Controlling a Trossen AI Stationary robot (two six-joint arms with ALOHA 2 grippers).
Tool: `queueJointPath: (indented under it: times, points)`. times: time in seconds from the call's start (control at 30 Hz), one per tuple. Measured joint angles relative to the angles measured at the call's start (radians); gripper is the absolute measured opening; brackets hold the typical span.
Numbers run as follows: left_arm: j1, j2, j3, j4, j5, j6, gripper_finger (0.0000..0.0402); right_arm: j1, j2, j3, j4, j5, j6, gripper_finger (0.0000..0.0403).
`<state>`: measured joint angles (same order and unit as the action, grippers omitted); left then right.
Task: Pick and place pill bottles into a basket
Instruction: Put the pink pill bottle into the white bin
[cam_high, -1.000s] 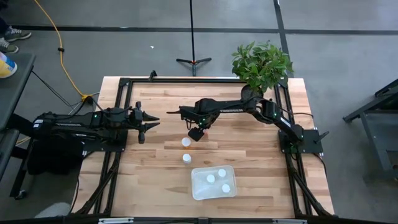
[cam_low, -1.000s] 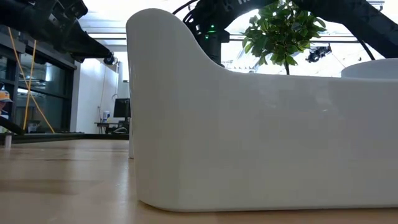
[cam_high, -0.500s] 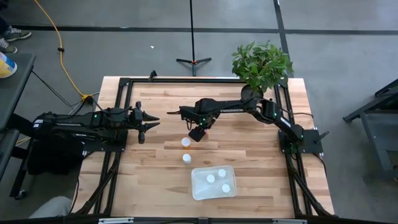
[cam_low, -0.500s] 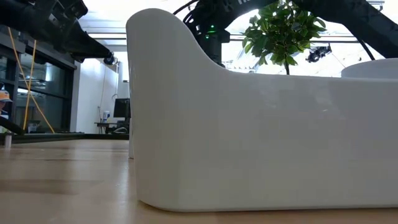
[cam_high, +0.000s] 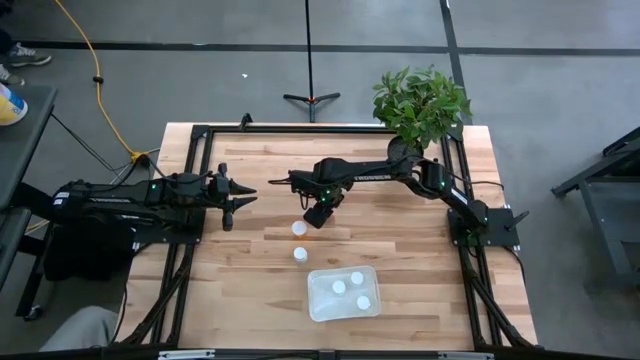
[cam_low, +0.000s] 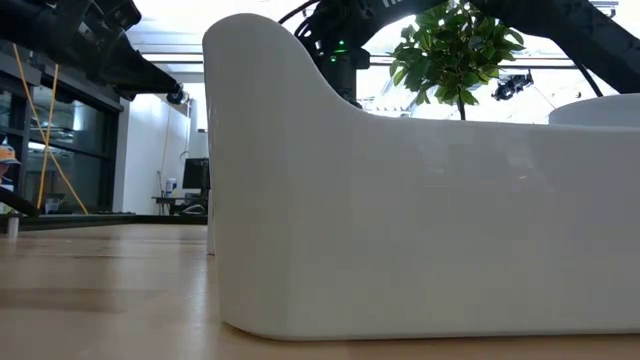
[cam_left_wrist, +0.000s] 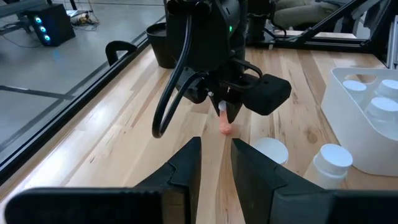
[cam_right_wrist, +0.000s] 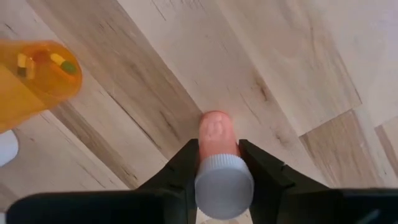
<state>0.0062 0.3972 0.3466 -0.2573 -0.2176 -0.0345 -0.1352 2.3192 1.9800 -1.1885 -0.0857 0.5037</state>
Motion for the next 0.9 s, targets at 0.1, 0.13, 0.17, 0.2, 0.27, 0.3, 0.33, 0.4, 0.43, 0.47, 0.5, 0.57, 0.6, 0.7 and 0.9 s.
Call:
queueJointPath:
  times: [0.1,0.13,0.17,0.2,0.27,0.3,0.33,0.4,0.43,0.47,0.5,0.57,0.6,0.7,0.9]
  points:
    - [0.0,0.0,0.0,0.0,0.0,0.001,0.0124,0.002,0.0,0.0,-0.001,0.0,0.0,0.0088]
    - [0.0,0.0,0.0,0.0,0.0,0.001,0.0124,0.003,0.0,0.0,-0.005,-0.001,0.001,0.0091]
    - [0.0,0.0,0.0,0.0,0.0,0.001,0.0124,0.003,0.0,0.0,-0.01,-0.002,0.002,0.0093]
    - [0.0,0.0,0.0,0.0,0.0,0.001,0.0124,0.005,0.0,0.001,-0.015,-0.001,0.002,0.0095]
    - [0.0,0.0,0.0,0.0,0.0,0.002,0.0124,0.007,0.0,0.001,-0.028,-0.004,0.002,0.0093]
    - [0.0,0.0,0.0,0.0,0.0,0.002,0.0124,0.009,0.0,0.001,-0.034,-0.012,0.001,0.009]
    - [0.0,0.0,0.0,0.0,0.0,0.003,0.0124,0.01,0.0,0.001,-0.037,-0.022,0.0,0.0087]
    - [0.0,0.0,0.0,0.0,0.0,0.003,0.0124,0.015,0.0,0.001,-0.037,-0.033,-0.005,0.0086]
    - [0.0,0.0,0.0,0.0,0.0,0.003,0.0124,0.018,0.0,0.001,-0.038,-0.034,-0.005,0.0086]
    - [0.0,0.0,0.0,0.0,0.0,0.003,0.0124,0.021,0.0,0.003,-0.044,-0.034,-0.006,0.0086]
    - [0.0,0.0,0.0,0.0,0.0,0.003,0.0124,0.024,0.0,0.009,-0.058,-0.036,-0.006,0.0086]
    - [0.0,0.0,0.0,0.0,0.0,0.003,0.0124,0.031,-0.001,0.028,-0.079,-0.035,-0.007,0.0087]
    - [0.0,0.0,0.0,0.0,0.0,0.003,0.0124,0.034,-0.002,0.039,-0.084,-0.035,-0.007,0.0089]
    - [0.0,0.0,0.0,0.0,0.0,0.003,0.0124,0.041,-0.002,0.098,-0.132,-0.029,-0.007,0.0089]
    - [0.0,0.0,0.0,0.0,0.0,0.003,0.0124,0.088,-0.003,0.258,-0.252,-0.012,0.005,0.0086]
